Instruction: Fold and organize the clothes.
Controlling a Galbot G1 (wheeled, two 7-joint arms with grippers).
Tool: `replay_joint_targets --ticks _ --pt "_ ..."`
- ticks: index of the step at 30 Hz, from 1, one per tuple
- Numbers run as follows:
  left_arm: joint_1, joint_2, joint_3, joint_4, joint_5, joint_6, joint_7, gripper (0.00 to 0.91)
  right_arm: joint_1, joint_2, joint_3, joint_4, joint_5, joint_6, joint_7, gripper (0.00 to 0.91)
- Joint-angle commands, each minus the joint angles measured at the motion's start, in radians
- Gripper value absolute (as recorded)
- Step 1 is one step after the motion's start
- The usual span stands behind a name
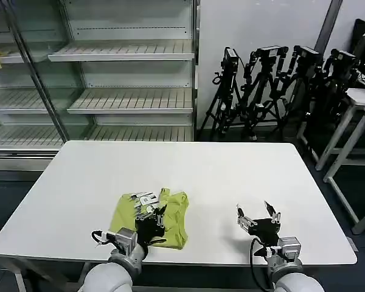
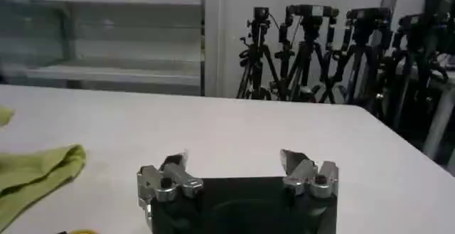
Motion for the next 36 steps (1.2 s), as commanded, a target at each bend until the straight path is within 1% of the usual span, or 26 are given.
replay_joint_targets --ticks 1,3,4,5,6,9,14,17,23,25,26,29,31,32,34,35,36 --pt "-0.023 -0.013 0.029 0.015 -0.023 0.004 -0.006 0.020 0.000 0.001 -0.001 -0.001 -0.001 0.001 0.000 0.907" --pt "-0.029 -0.014 0.029 0.026 -0.020 0.004 -0.006 0.020 -0.001 0.000 0.000 0.000 -0.001 0.001 -0.001 0.907" --pt "-0.036 -0.017 0.027 0.037 -0.020 0.004 -0.009 0.071 -0.001 0.000 0.000 0.000 -0.001 0.001 0.000 0.907" --pt "-0.039 -0.020 0.026 0.041 -0.020 0.004 -0.012 0.534 -0.001 0.000 0.000 0.000 -0.001 0.001 0.000 0.907" --pt "-0.042 -0.021 0.025 0.043 -0.020 0.004 -0.015 0.907 -0.002 -0.001 0.001 0.001 0.000 0.002 0.000 0.907" --pt "-0.054 -0.027 0.025 0.048 -0.023 0.001 -0.022 0.907 0.000 -0.003 0.002 0.001 0.000 0.002 -0.001 0.907" --pt "-0.062 -0.038 0.022 0.022 -0.041 -0.060 -0.005 0.907 0.002 0.000 -0.005 0.000 -0.001 0.003 0.000 0.907" --pt "-0.071 -0.035 -0.008 -0.006 -0.055 -0.072 -0.002 0.907 0.004 -0.003 -0.007 0.000 -0.001 0.002 -0.001 0.907" --pt "-0.048 0.021 -0.120 -0.033 -0.048 -0.101 0.002 0.907 0.013 -0.005 -0.010 -0.003 0.000 0.003 -0.001 0.907" --pt "-0.014 0.043 -0.174 -0.021 -0.004 -0.118 0.010 0.907 0.019 -0.006 -0.015 -0.003 0.001 0.003 -0.001 0.907" --pt "0.009 0.054 -0.207 -0.003 0.051 -0.120 0.013 0.907 0.021 -0.005 -0.016 -0.002 0.001 0.004 -0.001 0.907" --pt "0.076 0.069 -0.285 0.042 0.100 -0.116 0.006 0.907 0.028 -0.004 -0.016 -0.002 0.000 0.008 -0.001 0.907" --pt "0.115 0.064 -0.324 0.063 0.100 -0.112 0.003 0.907 0.032 -0.002 -0.017 -0.006 0.000 0.010 -0.001 0.907" --pt "0.148 0.054 -0.348 0.077 0.089 -0.097 -0.003 0.907 0.034 -0.002 -0.017 -0.009 0.000 0.010 0.000 0.907" --pt "0.170 0.037 -0.361 0.079 0.029 -0.074 -0.027 0.907 0.035 -0.002 -0.018 -0.011 0.000 0.011 0.000 0.907" --pt "0.179 0.026 -0.368 0.073 -0.002 -0.044 -0.027 0.907 0.035 -0.001 -0.020 -0.013 0.000 0.012 -0.001 0.907" --pt "0.184 0.018 -0.371 0.072 -0.017 -0.040 -0.024 0.907 0.035 -0.001 -0.021 -0.013 0.000 0.012 0.000 0.907"
